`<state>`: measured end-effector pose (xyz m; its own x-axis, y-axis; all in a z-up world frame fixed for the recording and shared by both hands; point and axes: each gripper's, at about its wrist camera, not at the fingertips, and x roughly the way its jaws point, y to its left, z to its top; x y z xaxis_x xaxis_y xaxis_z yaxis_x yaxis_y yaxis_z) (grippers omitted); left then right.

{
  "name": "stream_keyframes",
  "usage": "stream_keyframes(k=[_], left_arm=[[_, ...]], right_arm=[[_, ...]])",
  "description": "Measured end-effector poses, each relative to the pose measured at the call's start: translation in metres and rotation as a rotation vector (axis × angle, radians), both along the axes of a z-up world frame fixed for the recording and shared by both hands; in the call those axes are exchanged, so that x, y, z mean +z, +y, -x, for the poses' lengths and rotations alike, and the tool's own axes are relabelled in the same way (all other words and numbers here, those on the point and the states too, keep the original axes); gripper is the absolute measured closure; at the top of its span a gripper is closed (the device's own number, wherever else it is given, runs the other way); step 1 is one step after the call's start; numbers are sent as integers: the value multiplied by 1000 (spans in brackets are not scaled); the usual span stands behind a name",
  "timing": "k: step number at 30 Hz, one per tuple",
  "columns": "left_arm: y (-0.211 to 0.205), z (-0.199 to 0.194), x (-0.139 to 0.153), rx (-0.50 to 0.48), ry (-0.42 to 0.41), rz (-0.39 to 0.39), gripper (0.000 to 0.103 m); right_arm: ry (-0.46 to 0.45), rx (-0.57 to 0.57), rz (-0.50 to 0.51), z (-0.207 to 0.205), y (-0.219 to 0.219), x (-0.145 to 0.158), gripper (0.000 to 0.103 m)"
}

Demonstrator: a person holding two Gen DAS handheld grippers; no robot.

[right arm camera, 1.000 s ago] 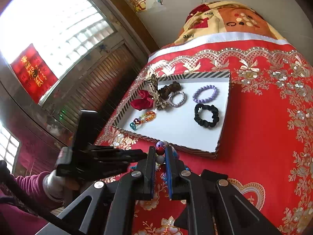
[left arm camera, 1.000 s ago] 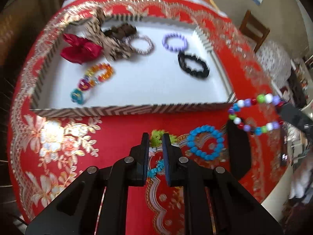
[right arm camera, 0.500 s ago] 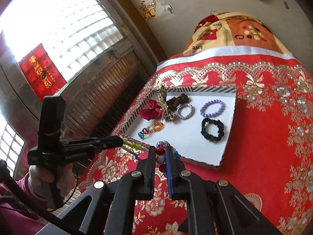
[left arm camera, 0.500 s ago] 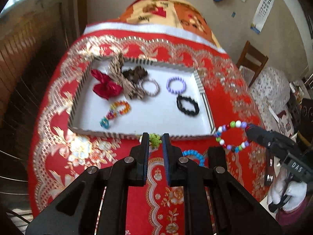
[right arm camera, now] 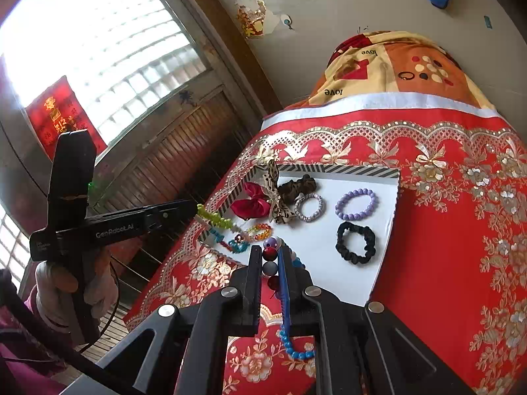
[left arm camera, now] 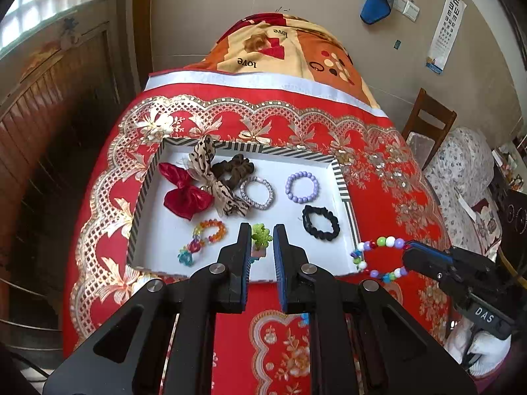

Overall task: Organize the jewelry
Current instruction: 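Lower both held bracelets into the white tray and open both tools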

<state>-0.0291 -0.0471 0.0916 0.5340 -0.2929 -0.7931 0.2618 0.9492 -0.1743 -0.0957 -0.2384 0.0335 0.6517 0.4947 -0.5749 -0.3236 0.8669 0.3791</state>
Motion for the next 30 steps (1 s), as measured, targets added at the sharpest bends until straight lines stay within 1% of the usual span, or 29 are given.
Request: stream_keyframes(k=[8,18,26,30], left_arm=[[-9,-17,-13,-20,24,-16,91],[-10,-39,-40,-23,73,-15,91],[13,-57,-81,39,165,-28,91],[22,-60,-94,58,190,-38,91]], right_arm=[[29,0,2,-22,10,-9,94],[94,22,-1,-51,31,-33,94],[166,59,-22,-80,52,-59,94],[204,27,-4,-106,45,-74,94]])
